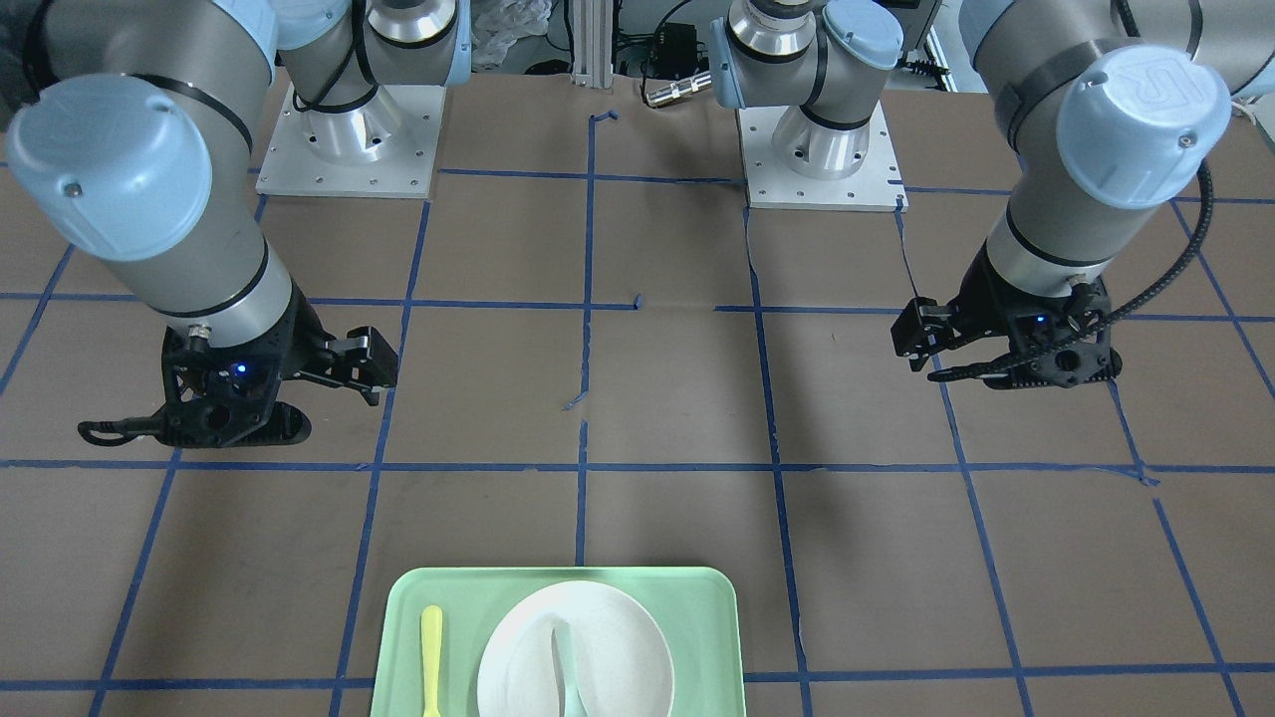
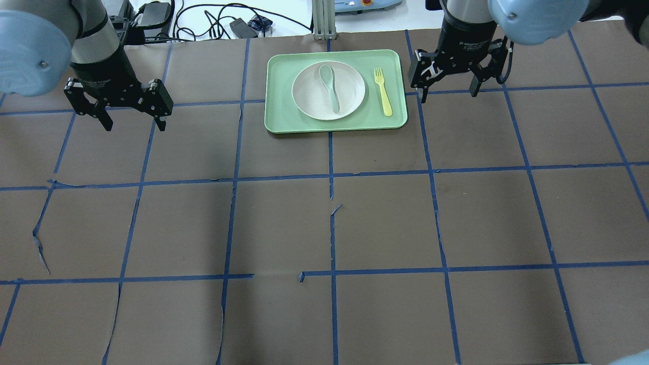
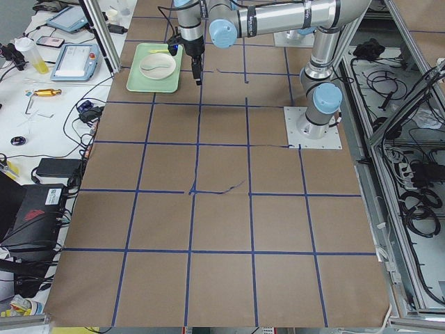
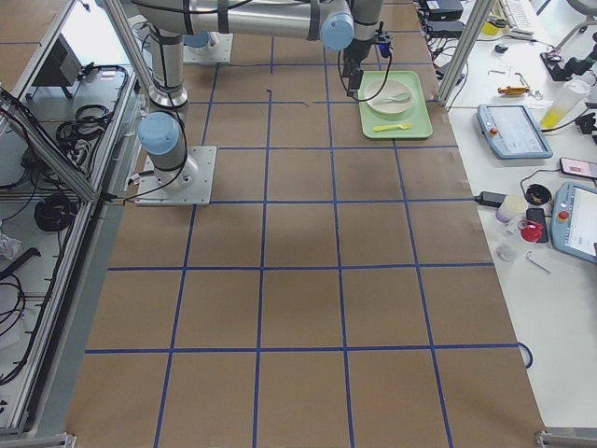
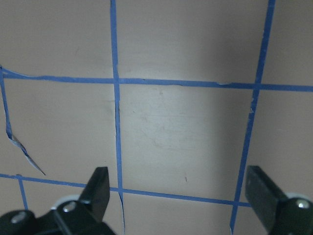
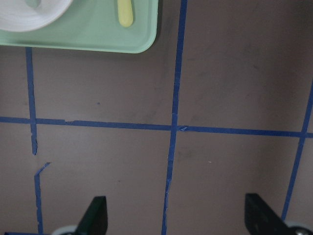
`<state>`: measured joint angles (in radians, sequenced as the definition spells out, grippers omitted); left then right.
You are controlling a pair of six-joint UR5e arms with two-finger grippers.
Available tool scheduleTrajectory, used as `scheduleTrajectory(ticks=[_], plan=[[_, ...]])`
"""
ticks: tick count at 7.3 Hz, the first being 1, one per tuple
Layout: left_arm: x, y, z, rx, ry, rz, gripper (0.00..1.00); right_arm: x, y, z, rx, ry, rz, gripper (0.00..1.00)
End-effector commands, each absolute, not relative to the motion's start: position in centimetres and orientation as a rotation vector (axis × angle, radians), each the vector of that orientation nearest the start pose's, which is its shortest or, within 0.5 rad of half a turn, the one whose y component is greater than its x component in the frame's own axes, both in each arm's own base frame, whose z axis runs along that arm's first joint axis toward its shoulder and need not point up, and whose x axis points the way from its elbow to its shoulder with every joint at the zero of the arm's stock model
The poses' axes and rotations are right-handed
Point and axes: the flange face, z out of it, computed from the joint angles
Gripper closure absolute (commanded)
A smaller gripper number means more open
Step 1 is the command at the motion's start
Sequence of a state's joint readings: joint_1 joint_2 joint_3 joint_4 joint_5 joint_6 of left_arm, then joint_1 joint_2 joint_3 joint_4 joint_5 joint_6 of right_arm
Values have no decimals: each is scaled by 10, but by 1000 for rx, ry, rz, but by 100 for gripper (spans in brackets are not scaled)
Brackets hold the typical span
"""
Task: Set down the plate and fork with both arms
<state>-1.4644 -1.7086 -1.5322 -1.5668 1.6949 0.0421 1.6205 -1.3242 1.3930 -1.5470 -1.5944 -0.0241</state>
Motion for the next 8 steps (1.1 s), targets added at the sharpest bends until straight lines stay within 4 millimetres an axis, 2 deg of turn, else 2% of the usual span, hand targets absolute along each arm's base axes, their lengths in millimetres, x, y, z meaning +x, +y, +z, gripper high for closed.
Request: scheduleTrajectory(ticks=[1, 2, 3, 4, 6, 8], plan=[[-60, -548, 450, -178, 3066, 162, 0, 173, -559, 451, -151, 3151, 186, 0], [-66, -545, 452, -187, 3065, 161, 0, 187, -554, 449, -197, 3165, 193, 0], [-68, -543, 452, -193, 3061, 188, 0, 191, -553, 448, -210, 3165, 195, 0], [-71, -543, 464, -186, 3067, 153, 0, 191, -552, 449, -212, 3166, 193, 0], [-77, -549, 460, -155, 3071, 164, 0, 185, -548, 456, -208, 3170, 178, 0], [-87, -546, 469, -117, 3089, 150, 0, 182, -549, 457, -213, 3171, 176, 0]])
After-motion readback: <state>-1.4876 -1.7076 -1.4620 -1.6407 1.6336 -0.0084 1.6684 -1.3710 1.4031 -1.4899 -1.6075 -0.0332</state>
